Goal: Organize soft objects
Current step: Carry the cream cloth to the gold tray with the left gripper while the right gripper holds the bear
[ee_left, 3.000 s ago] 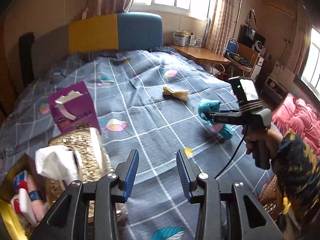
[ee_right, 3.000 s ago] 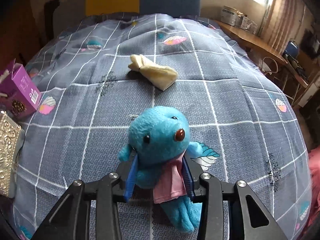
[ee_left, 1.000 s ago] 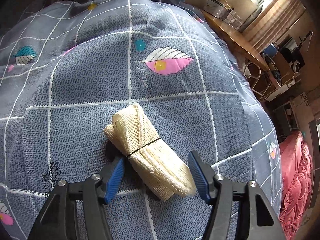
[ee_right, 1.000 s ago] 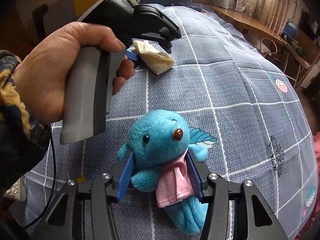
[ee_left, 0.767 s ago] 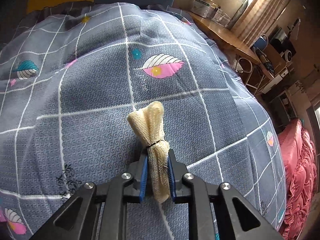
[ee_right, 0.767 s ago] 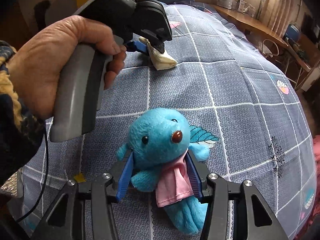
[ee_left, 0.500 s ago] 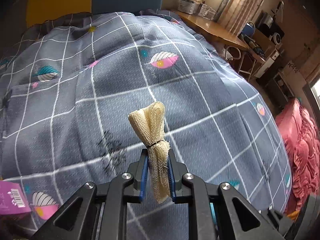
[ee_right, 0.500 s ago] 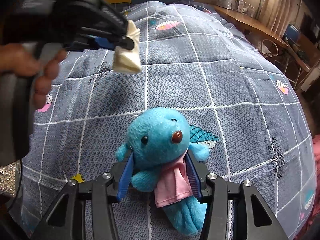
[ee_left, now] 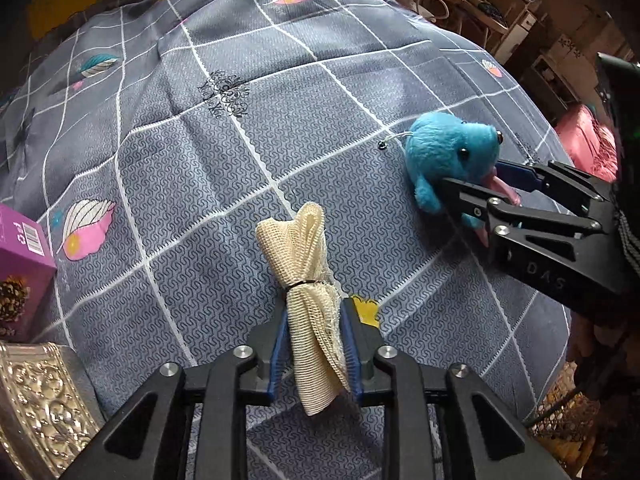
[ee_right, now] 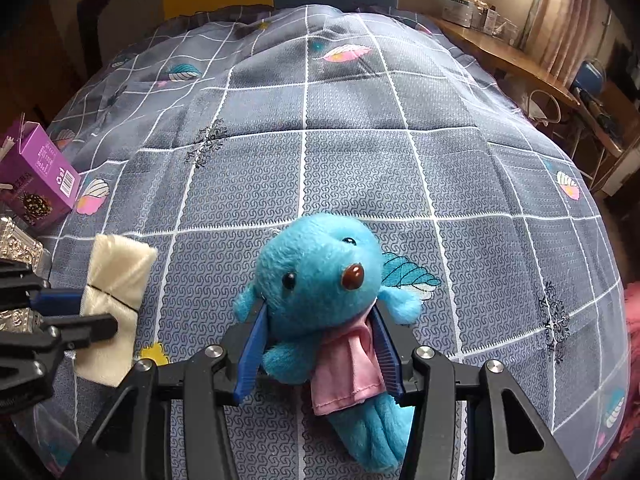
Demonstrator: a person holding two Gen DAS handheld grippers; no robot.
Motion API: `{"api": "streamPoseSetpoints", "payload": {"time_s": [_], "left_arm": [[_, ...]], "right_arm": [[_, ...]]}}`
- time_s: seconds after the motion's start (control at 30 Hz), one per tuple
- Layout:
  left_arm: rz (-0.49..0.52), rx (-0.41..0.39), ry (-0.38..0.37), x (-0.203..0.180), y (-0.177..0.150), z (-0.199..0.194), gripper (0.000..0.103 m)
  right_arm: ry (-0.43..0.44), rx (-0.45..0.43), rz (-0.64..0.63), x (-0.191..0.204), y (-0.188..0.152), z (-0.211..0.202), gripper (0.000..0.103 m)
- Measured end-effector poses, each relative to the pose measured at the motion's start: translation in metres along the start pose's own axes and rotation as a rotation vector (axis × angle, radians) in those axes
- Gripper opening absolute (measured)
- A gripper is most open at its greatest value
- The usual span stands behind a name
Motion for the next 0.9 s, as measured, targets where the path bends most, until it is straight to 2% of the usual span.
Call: {"api": "streamPoseSetpoints", "payload": {"time_s": [0.1,0.2,0.3,0.5,0.7,0.9], "left_arm": [[-0.056,-0.017,-0.047,0.000,0.001,0.008,0.029],[-0.061,-0.053,-0.020,0.000,-0.001,0.008,0.022],[-0.067,-0.077,-0.028,-0.001,-0.004,0.003,0.017],[-0.078,-0.164,-0.018,0.015,0.001,-0.042,0.017],[-0.174,-0.306,0.024,0.074,0.021,-0.124,0.017],[-0.335,-0.436,0.096,0.171,0.018,-0.202,0.017]], "right_arm": [[0.004,-0.003,0.006,-0.001,0.001,0.001,0.051],[-0.003,-0.007,0.001,-0.002,0.002,0.002,0.051],[-0.016,-0.009,-0.012,0.000,0.002,0.003,0.051],[-0.032,-0.013,-0.026,0.002,0.002,0.005,0.051],[-0.059,-0.016,-0.053,0.004,0.002,0.006,0.054],[-0.098,-0.016,-0.083,0.007,0.000,0.009,0.056]]}}
Point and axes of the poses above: each gripper's, at about its wrist camera, not at the fingertips, and z roughly the way its jaws point, x to its left, y to its top, the point moved 7 cm from there along z, roughly the way its jaws point, and after that the axes turned 12 degrees about x, right-handed, at the moved point
